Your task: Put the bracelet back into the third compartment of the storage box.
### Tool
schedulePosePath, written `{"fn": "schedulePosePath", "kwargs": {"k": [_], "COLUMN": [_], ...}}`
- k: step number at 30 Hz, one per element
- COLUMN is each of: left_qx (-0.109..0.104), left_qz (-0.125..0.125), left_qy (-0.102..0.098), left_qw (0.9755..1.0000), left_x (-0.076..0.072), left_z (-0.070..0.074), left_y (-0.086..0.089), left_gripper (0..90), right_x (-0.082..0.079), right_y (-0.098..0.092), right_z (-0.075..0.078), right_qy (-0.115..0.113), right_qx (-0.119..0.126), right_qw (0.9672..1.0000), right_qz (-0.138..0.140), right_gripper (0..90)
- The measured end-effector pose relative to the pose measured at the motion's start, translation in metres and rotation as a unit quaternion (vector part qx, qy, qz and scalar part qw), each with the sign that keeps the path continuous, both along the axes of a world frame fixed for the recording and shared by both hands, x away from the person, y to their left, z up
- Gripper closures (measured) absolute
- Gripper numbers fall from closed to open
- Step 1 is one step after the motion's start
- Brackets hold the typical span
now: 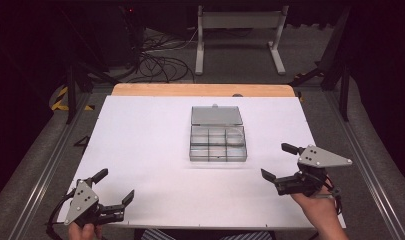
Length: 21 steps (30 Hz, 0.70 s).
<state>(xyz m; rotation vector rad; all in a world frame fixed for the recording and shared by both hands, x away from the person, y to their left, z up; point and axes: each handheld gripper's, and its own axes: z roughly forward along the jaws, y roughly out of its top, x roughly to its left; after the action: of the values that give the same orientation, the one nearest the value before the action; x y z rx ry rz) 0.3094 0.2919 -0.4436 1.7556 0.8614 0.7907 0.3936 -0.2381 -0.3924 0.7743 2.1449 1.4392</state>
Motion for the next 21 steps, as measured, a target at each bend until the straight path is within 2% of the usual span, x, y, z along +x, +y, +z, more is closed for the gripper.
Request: {"fn": "schedulePosePath", "kwargs": {"k": [10,15,21], "left_qx": [0.002,0.003,0.004], "left_qz": [-0.001,0.0,0.001], "left_qy": [0.001,0.001,0.002], "left_qw": [1.0,1.0,1.0], "left_x": [0.0,0.001,0.0], "left_z": [-0.001,-0.001,-0.001], "left_y": [-0.001,-0.002,-0.002], "left_gripper": [2.3,2.3,2.3], "right_x": [-0.011,-0.016,-0.018], "right_y": [-0.027,-0.033,-0.036], "right_z": [-0.028,-0.041,-0.057], "right_qy": [0.03,0.037,0.051], "right_qx": [0.004,-0.001,0.003], "right_qw": [0.9995,0.9992,0.9987], "right_qz": [-0.009,-0.01,-0.011], "right_gripper": [0.0,0.0,0.0]}}
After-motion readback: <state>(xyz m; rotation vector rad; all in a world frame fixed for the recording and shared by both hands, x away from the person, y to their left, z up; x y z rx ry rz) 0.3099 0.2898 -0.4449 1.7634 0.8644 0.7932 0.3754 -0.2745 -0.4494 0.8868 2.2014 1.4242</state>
